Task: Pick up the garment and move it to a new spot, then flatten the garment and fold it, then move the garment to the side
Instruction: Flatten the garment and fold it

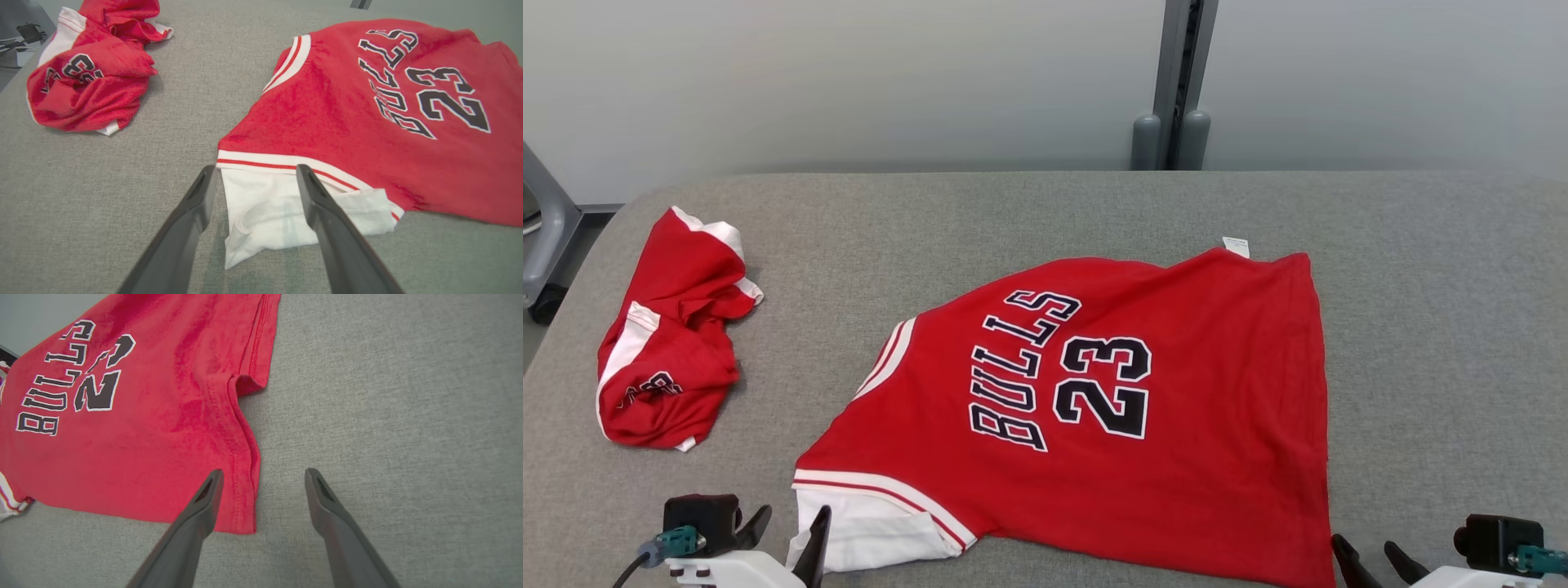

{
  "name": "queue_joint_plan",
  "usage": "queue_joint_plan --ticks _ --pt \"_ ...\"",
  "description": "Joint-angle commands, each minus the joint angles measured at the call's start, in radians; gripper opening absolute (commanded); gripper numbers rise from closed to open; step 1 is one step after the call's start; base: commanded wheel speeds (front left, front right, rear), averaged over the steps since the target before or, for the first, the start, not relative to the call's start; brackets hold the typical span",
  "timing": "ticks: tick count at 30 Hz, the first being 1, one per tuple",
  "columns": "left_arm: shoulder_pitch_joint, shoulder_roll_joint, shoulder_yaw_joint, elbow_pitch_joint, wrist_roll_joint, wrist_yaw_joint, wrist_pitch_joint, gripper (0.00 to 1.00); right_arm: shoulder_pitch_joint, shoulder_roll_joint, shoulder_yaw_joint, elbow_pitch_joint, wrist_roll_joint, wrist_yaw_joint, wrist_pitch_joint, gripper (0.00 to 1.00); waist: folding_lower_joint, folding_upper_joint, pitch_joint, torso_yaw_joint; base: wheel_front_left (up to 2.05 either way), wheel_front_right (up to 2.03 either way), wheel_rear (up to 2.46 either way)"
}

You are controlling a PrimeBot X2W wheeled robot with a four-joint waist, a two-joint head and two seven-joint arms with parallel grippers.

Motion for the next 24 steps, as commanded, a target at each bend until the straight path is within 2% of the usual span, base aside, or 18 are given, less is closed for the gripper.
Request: queue_joint_plan --ticks 1,9,20,24 --pt "0.007 0.011 -0.002 0.000 -0.004 -0.004 0.014 1.00 -0.014 0.003 -0.001 0.009 0.009 0.002 0.005 1.00 0.0000 0.0000 0.010 0.002 0.00 0.00 0.00" --pt "-0.022 0.008 -0.046 0.061 0.000 -0.015 0.086 1.00 -0.054 0.017 0.021 0.050 0.014 0.002 0.018 1.00 0.0000 0.0000 0.046 0.006 0.00 0.00 0.00" --pt "-0.083 -0.008 -0.057 0.142 0.006 -0.042 0.068 1.00 -0.092 0.029 0.042 0.093 0.024 0.002 0.044 1.00 0.0000 0.0000 0.085 0.013 0.00 0.00 0.00" --pt "-0.097 -0.013 -0.062 0.159 0.002 -0.052 0.068 0.60 -0.100 0.033 0.053 0.110 0.028 0.002 0.055 1.00 0.0000 0.0000 0.093 0.019 0.00 0.00 0.00"
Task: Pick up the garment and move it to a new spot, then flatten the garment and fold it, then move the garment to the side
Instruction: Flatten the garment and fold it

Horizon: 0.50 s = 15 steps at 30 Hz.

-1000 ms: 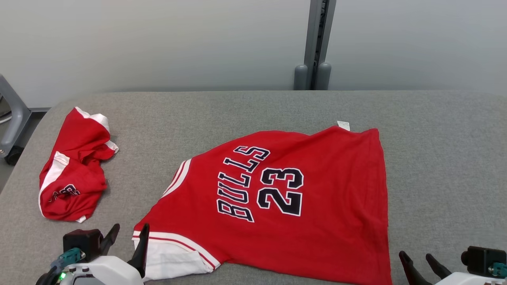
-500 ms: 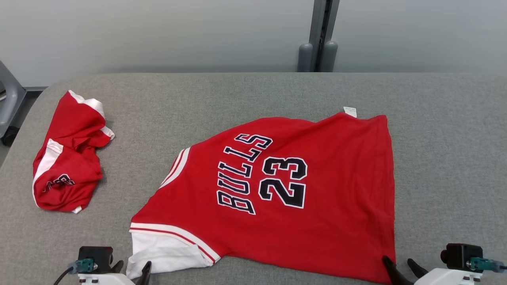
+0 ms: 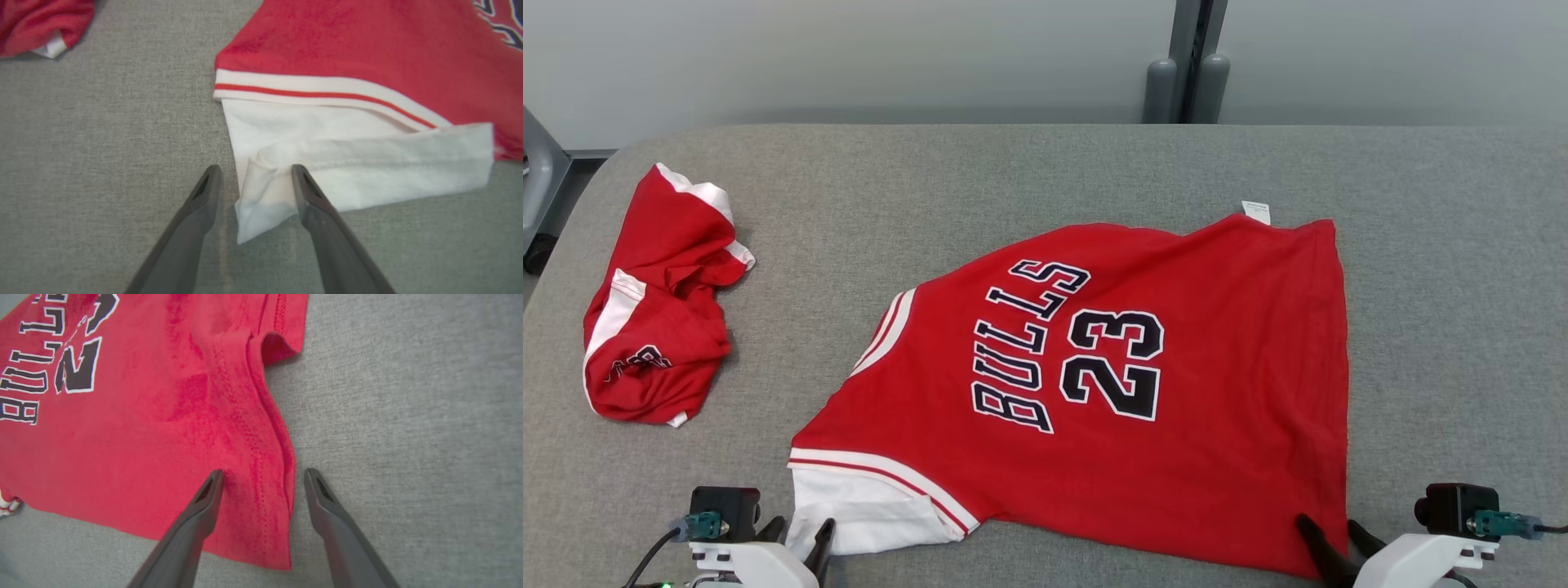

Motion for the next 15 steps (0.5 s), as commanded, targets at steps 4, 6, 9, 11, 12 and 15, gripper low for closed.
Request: queue_joint_plan --ticks 4,6,9,11,12,15 --pt "-0.024 0.000 -0.006 0.012 0.000 -0.011 0.002 0.31 -0.004 0.007 0.020 0.022 0.010 0.002 0.019 0.35 0.0000 0.0000 0.003 0.006 0.00 0.00 0.00" --pt "-0.025 0.002 -0.007 0.015 0.001 -0.011 0.003 0.00 -0.006 0.007 0.027 0.019 0.015 0.002 0.014 0.00 0.0000 0.0000 0.001 0.008 0.00 0.00 0.00" --pt "-0.023 0.005 -0.006 0.009 -0.003 -0.014 -0.003 0.00 -0.007 0.005 0.034 0.010 0.026 0.002 0.003 0.00 0.0000 0.0000 -0.003 0.009 0.00 0.00 0.00" --pt "-0.023 0.010 -0.001 -0.001 0.001 -0.010 -0.011 0.00 -0.006 0.003 0.041 0.001 0.037 0.002 -0.004 0.00 0.0000 0.0000 -0.008 0.010 0.00 0.00 0.00" --pt "-0.021 0.012 0.001 -0.006 0.000 -0.007 -0.013 0.00 -0.006 0.001 0.044 -0.005 0.043 0.002 -0.009 0.00 0.0000 0.0000 -0.012 0.011 0.00 0.00 0.00" --pt "-0.018 0.017 0.007 -0.023 0.001 -0.003 -0.020 0.00 -0.003 -0.003 0.041 -0.015 0.058 0.002 -0.015 0.00 0.0000 0.0000 -0.018 0.012 0.00 0.00 0.00"
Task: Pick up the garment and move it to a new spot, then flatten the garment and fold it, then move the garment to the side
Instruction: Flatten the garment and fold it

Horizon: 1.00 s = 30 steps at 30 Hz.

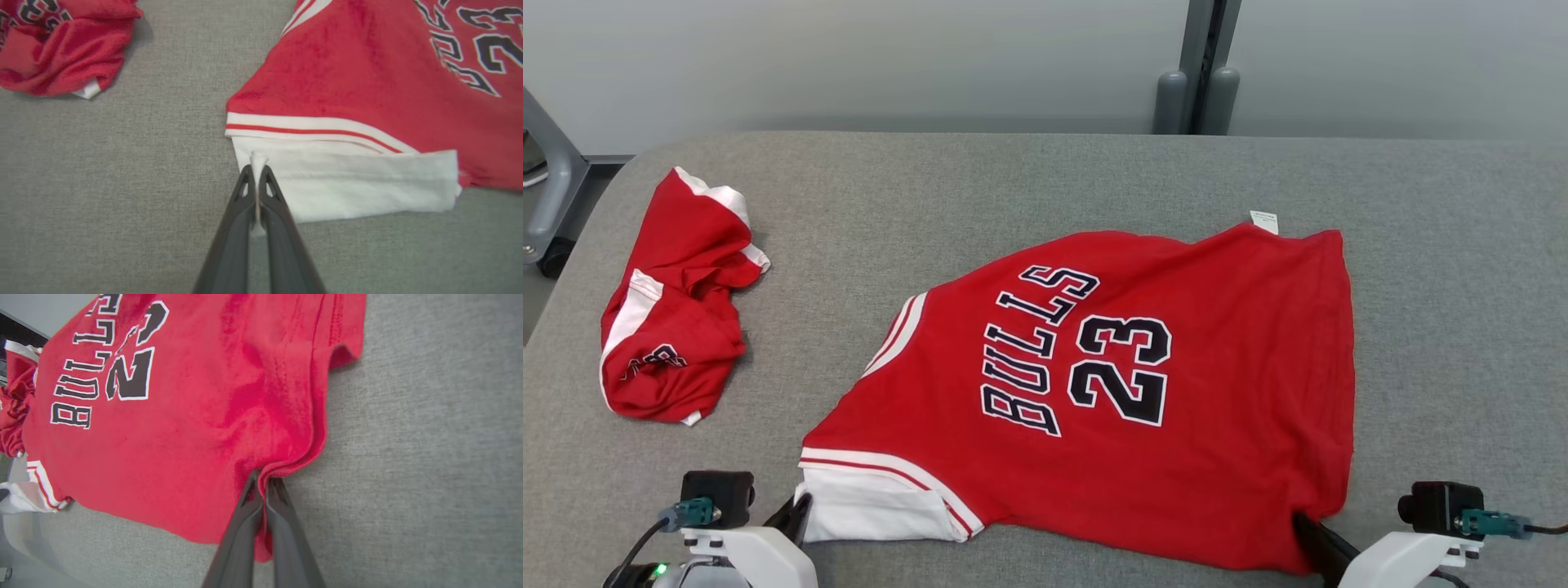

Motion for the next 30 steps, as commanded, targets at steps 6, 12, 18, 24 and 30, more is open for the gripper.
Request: queue_joint_plan --ticks 6,12,18,24,30 --pt "-0.004 0.021 0.032 -0.081 0.001 0.018 -0.033 0.00 0.012 -0.018 -0.008 -0.070 0.070 0.002 -0.021 0.00 0.0000 0.0000 -0.020 0.002 0.00 0.00 0.00" --pt "-0.066 0.045 0.060 -0.201 0.029 0.033 -0.050 0.00 -0.035 -0.048 -0.017 -0.169 0.121 0.002 -0.027 0.00 0.0000 0.0000 -0.002 -0.013 0.00 0.00 0.00" --pt "-0.246 0.061 0.065 -0.231 0.074 -0.009 -0.034 0.00 -0.192 -0.086 -0.012 -0.201 0.164 0.002 -0.018 0.00 0.0000 0.0000 0.071 -0.038 0.00 0.00 0.00" --pt "-0.525 0.049 0.060 -0.145 0.106 -0.096 -0.005 0.00 -0.438 -0.140 -0.004 -0.159 0.209 0.002 -0.011 0.00 0.0000 0.0000 0.173 -0.052 0.00 0.00 0.00" --pt "-0.909 -0.013 0.041 0.075 0.133 -0.226 0.002 0.00 -0.812 -0.206 -0.003 -0.040 0.254 0.002 -0.041 0.00 0.0000 0.0000 0.299 -0.056 0.00 0.00 0.00"
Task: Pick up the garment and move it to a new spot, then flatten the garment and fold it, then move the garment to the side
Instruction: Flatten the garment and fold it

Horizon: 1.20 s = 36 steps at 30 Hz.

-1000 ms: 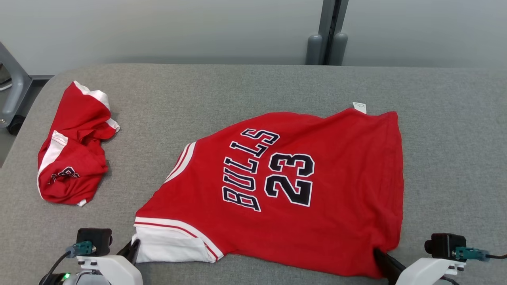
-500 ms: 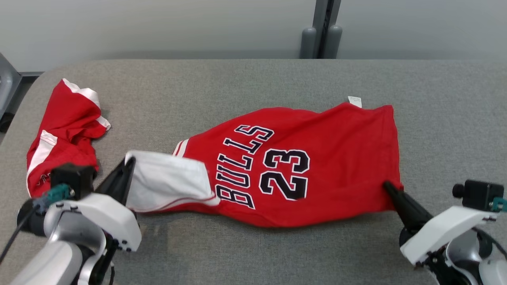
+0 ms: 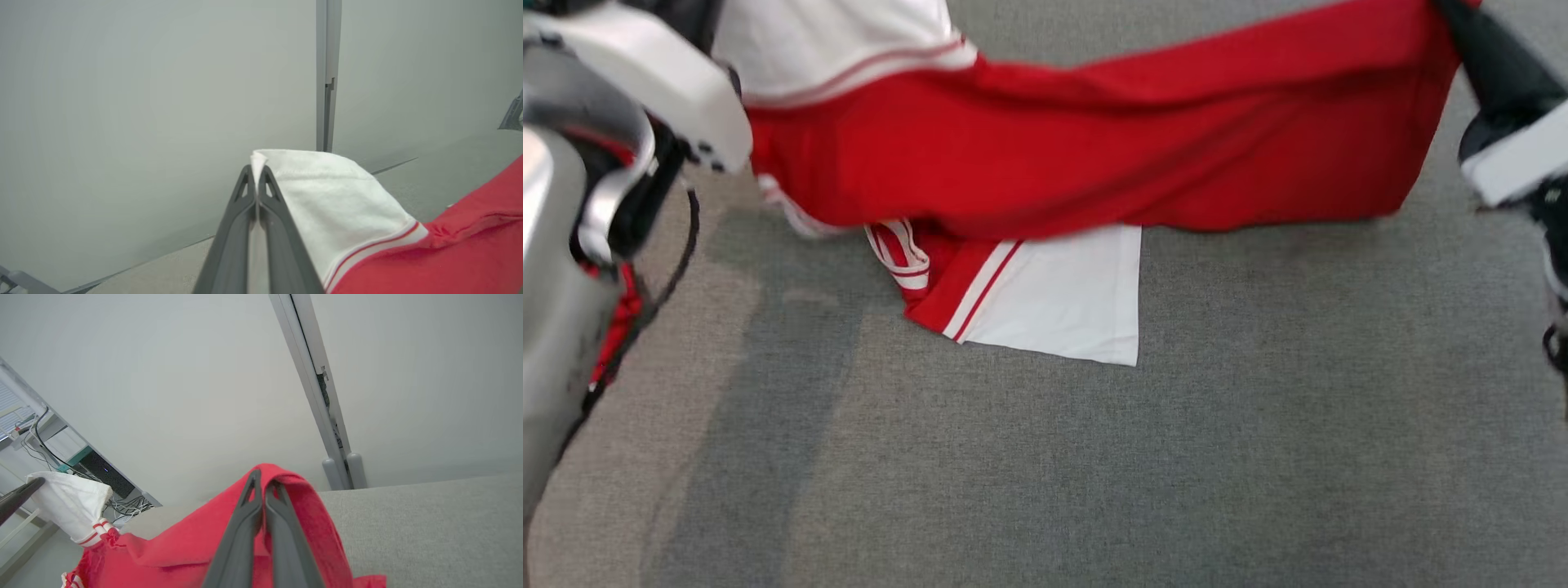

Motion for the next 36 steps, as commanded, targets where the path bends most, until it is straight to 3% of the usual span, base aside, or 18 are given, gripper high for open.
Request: queue_joint_plan --ticks 1,10,20,27,31,36 --pt "-0.113 -0.010 -0.011 0.065 0.024 -0.035 0.005 0.00 -0.107 -0.009 -0.007 0.042 0.016 0.002 -0.019 0.00 0.0000 0.0000 0.077 -0.005 0.00 0.00 0.00" --pt "-0.573 -0.120 0.016 0.394 -0.024 -0.123 -0.090 0.00 -0.582 -0.026 -0.047 0.279 0.041 0.002 -0.087 0.00 0.0000 0.0000 0.169 0.000 0.00 0.00 0.00" --pt "-0.849 -0.168 0.023 0.642 -0.087 -0.133 -0.203 0.00 -0.878 -0.027 -0.028 0.500 0.078 0.002 -0.218 0.00 0.0000 0.0000 0.169 -0.015 0.00 0.00 0.00" --pt "-0.853 -0.162 -0.091 0.676 -0.155 -0.131 -0.188 0.00 -0.854 -0.049 0.065 0.554 0.143 0.002 -0.208 0.00 0.0000 0.0000 0.148 -0.001 0.00 0.00 0.00" --pt "-0.777 -0.108 -0.223 0.630 -0.198 -0.132 -0.132 0.00 -0.748 -0.079 0.133 0.523 0.210 0.002 -0.164 0.00 0.0000 0.0000 0.124 0.006 0.00 0.00 0.00" --pt "-0.606 -0.024 -0.338 0.525 -0.348 -0.132 -0.053 0.00 -0.535 -0.109 0.217 0.452 0.302 0.002 -0.093 0.00 0.0000 0.0000 0.052 0.005 0.00 0.00 0.00"
